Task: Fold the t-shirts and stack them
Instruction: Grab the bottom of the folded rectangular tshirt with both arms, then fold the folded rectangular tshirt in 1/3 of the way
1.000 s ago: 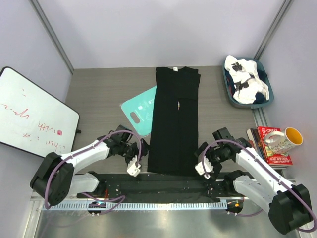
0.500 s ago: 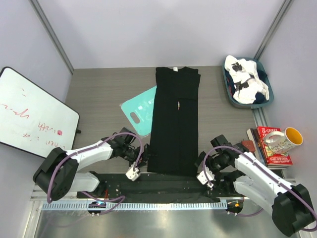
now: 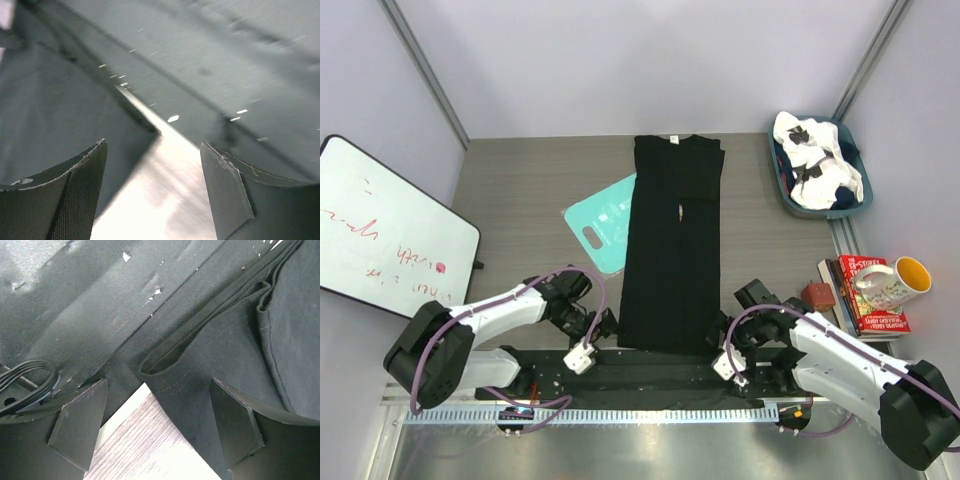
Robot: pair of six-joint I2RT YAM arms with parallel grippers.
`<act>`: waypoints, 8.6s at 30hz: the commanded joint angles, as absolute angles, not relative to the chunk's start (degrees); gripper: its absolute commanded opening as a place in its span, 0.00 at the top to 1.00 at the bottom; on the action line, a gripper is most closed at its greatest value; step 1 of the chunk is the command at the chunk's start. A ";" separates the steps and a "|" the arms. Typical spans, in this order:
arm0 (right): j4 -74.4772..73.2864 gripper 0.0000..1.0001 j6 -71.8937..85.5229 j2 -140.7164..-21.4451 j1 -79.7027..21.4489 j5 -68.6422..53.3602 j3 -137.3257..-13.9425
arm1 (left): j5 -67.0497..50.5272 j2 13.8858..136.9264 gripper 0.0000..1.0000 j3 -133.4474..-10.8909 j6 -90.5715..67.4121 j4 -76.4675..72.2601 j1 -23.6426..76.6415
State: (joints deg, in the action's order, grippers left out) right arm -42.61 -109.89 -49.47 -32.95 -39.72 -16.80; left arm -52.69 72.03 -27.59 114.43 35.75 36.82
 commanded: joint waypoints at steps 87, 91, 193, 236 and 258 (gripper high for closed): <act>-35.69 0.30 -103.01 -46.85 -35.68 -38.76 -16.88 | -47.64 88.15 0.50 -36.12 114.96 14.77 38.50; -34.81 0.38 -102.48 -46.67 -35.68 -38.67 -16.79 | -46.50 88.77 0.59 -35.95 114.96 14.50 38.41; -12.31 0.99 -68.03 -58.53 -34.98 -12.93 -34.36 | -36.91 86.92 1.00 -49.65 85.78 10.73 37.09; 14.41 0.99 -63.54 -87.53 -22.94 -1.67 -45.88 | -37.53 108.72 1.00 -67.58 82.79 -5.27 28.30; 23.02 0.94 -63.81 -101.59 -18.37 -1.41 -53.52 | -37.44 117.15 0.99 -75.85 83.85 -6.59 27.16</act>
